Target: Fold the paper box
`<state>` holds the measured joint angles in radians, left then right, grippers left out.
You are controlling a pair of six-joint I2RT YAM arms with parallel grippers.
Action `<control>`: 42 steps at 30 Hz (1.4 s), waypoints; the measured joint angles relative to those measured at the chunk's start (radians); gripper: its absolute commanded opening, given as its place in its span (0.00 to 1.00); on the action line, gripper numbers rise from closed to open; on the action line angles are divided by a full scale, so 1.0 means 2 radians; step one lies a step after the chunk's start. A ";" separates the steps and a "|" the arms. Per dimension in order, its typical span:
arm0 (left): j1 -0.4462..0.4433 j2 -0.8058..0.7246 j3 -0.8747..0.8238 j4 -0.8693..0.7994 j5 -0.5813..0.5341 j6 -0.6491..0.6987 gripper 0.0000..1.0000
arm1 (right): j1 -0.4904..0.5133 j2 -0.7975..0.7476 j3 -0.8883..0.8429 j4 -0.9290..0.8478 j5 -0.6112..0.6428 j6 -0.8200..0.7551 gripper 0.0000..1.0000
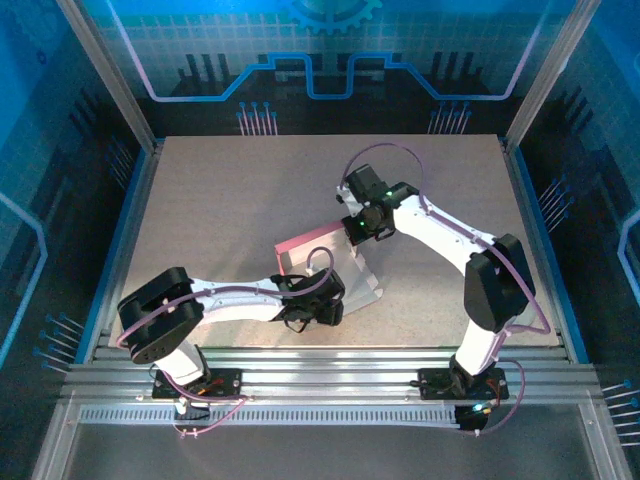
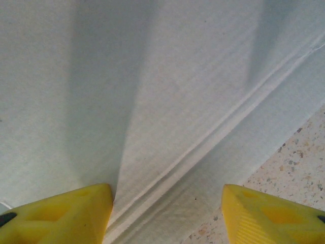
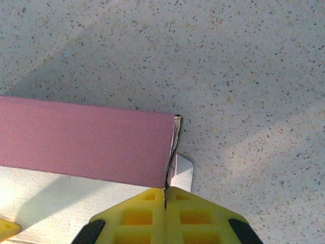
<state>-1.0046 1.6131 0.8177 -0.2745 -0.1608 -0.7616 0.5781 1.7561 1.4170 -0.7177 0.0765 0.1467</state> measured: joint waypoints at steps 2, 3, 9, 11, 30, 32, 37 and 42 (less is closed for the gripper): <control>0.000 0.000 0.000 0.000 0.000 0.000 0.60 | 0.002 -0.004 -0.007 0.007 0.003 0.006 0.02; 0.000 -0.002 0.000 0.000 0.000 0.000 0.60 | 0.003 -0.006 -0.011 0.010 0.006 0.008 0.02; 0.000 -0.034 0.015 -0.018 0.009 0.003 0.58 | 0.011 -0.023 -0.041 0.041 0.025 0.017 0.03; 0.002 -0.058 0.035 -0.031 0.016 0.011 0.58 | 0.012 -0.028 -0.049 0.050 0.028 0.017 0.03; 0.214 -0.152 0.143 -0.089 0.108 0.138 0.67 | 0.016 -0.034 -0.068 0.089 0.032 0.016 0.05; 0.241 -0.129 0.139 -0.063 0.138 0.146 0.67 | 0.016 -0.035 -0.070 0.092 0.032 0.016 0.05; 0.283 -0.064 0.137 0.002 0.197 0.160 0.70 | 0.016 -0.038 -0.076 0.100 0.032 0.016 0.05; 0.284 -0.004 0.144 0.046 0.238 0.177 0.72 | 0.016 -0.039 -0.078 0.104 0.032 0.016 0.05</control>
<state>-0.4366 1.6058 1.1049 -0.1818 0.3145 -0.4076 0.6109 1.6791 1.2617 -0.5106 0.1398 0.1795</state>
